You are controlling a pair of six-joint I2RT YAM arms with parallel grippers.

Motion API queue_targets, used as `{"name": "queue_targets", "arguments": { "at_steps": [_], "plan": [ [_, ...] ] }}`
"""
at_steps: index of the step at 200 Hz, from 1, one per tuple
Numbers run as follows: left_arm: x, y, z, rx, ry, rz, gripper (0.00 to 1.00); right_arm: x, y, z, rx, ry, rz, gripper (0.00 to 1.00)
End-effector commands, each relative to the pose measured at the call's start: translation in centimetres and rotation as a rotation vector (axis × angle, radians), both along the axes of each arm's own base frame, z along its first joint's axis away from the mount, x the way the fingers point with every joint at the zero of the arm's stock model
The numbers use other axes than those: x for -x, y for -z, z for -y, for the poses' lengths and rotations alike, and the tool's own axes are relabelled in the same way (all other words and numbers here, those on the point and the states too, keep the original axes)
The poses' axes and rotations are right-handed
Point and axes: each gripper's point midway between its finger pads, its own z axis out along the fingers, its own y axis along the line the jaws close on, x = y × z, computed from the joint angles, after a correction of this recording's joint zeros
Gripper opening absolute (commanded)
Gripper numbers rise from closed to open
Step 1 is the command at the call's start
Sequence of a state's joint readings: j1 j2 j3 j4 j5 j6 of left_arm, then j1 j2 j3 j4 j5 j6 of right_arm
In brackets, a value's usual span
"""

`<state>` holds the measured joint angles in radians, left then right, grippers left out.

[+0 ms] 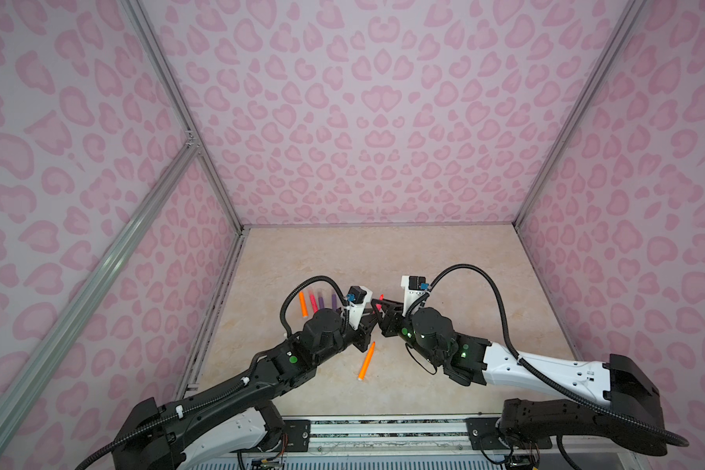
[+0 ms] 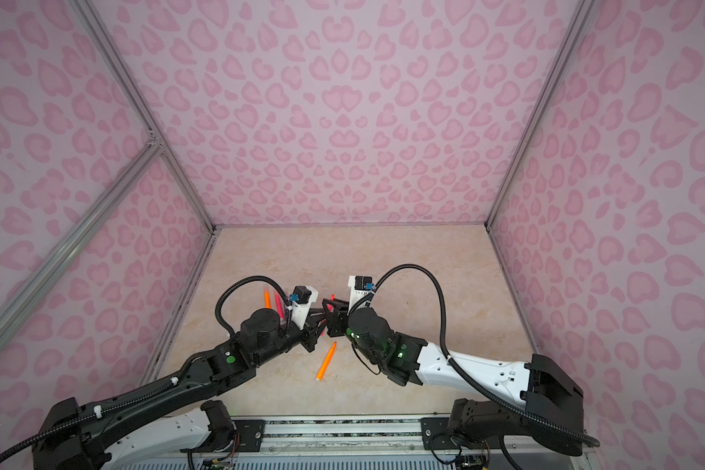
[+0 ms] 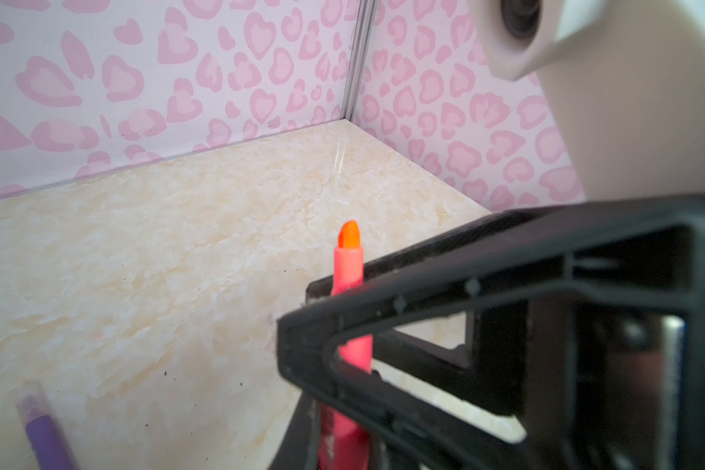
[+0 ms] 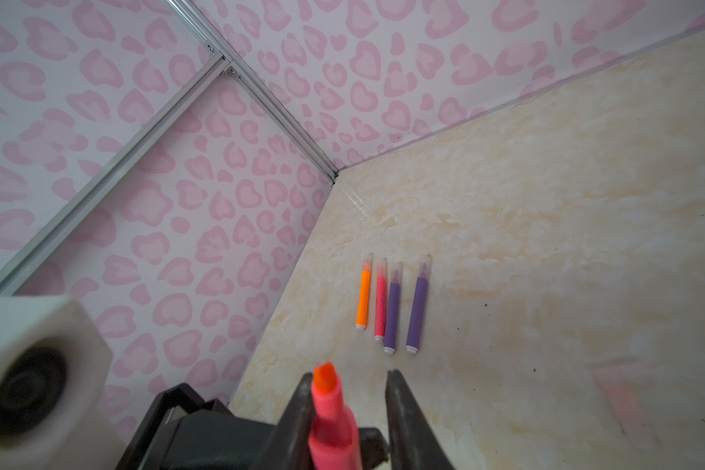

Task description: Insert the pens into the pen caps

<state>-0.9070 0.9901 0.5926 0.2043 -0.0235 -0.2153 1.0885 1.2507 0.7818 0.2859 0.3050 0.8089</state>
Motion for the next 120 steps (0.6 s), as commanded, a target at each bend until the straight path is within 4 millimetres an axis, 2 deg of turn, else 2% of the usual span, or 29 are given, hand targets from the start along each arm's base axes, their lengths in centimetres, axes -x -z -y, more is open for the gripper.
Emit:
{"name": "queue_targets", "arguments": {
  "at_steps": [1, 44, 103, 120],
  "plan": [
    [-0.04, -2.37, 0.72, 0.061, 0.025, 0.055, 0.03, -0.52, 0.43, 0.55, 0.036, 0.022, -0.001, 0.30],
    [0.00, -2.22, 1.00, 0.056, 0.036, 0.047, 0.03, -1.42, 0.03, 0.89, 0.035, 0.038, 0.001, 0.30],
    [-0.21, -2.21, 0.82, 0.052, 0.021, 0.048, 0.03, -1.12, 0.44, 0.25, 0.041, 0.004, -0.024, 0.09],
    [-0.33, -2.25, 0.64, 0.052, 0.008, 0.050, 0.10, -0.91, 0.37, 0.31, 0.035, 0.000, -0.027, 0.07]
  ]
}}
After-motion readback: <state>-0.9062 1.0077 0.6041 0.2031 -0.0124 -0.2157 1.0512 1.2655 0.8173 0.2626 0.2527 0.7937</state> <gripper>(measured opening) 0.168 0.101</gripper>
